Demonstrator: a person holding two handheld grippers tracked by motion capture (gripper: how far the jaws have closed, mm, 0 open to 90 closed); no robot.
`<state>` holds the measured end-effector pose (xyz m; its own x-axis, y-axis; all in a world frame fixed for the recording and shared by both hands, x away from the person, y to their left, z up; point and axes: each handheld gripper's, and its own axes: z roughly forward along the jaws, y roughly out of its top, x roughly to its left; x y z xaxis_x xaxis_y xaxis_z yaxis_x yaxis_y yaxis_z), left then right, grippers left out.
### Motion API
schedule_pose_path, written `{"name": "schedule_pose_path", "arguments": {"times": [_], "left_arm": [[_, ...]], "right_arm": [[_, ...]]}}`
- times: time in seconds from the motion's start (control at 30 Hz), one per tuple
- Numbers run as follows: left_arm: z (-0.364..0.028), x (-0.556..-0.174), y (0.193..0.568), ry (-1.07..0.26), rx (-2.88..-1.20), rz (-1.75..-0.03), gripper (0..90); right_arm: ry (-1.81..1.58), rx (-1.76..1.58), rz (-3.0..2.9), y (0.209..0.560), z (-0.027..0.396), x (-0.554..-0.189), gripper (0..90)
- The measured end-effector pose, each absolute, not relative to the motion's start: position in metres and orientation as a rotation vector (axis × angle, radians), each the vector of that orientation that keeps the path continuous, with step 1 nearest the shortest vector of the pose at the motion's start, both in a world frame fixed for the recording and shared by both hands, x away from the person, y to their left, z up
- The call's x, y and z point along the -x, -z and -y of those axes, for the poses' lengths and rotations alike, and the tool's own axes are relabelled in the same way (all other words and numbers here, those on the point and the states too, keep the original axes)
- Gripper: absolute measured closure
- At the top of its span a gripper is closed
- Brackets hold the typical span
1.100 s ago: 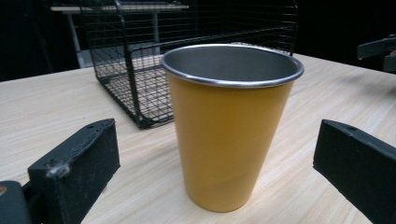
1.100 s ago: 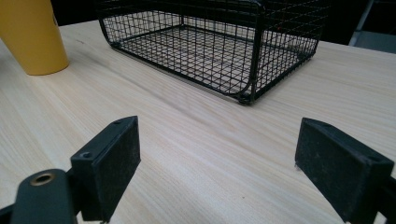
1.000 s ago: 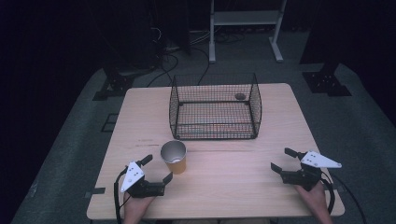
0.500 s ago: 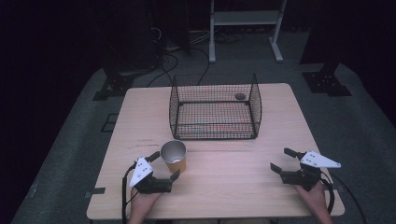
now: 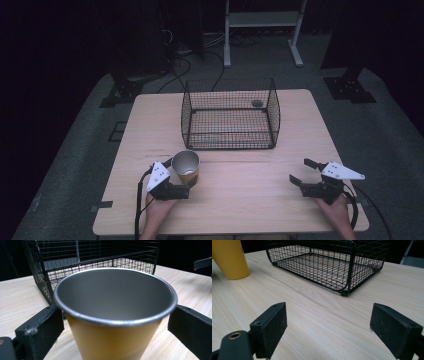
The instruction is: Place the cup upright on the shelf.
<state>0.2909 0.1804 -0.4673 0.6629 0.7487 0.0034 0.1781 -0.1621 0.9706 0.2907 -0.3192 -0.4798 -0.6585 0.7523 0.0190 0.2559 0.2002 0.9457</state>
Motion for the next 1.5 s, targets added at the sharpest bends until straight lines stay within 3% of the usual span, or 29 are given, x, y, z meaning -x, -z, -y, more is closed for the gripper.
{"name": "schedule_pose_path", "arguments": {"times": [0.13,0.3,1.5], "left_arm": [[-0.177,-0.295,0.465,-0.592,-1.687,-0.757,0.1],[-0.18,-0.297,0.464,-0.584,-1.69,-0.769,12.6],[-0.144,-0.324,0.4,-0.526,-1.695,-0.602,13.1]], "right_arm": [[-1.462,-0.934,-2.03,0.48,0.319,-0.291,13.1],[-1.465,-0.933,-2.03,0.48,0.319,-0.291,13.1],[-1.47,-0.947,-2.025,0.48,0.32,-0.291,13.1]]}}
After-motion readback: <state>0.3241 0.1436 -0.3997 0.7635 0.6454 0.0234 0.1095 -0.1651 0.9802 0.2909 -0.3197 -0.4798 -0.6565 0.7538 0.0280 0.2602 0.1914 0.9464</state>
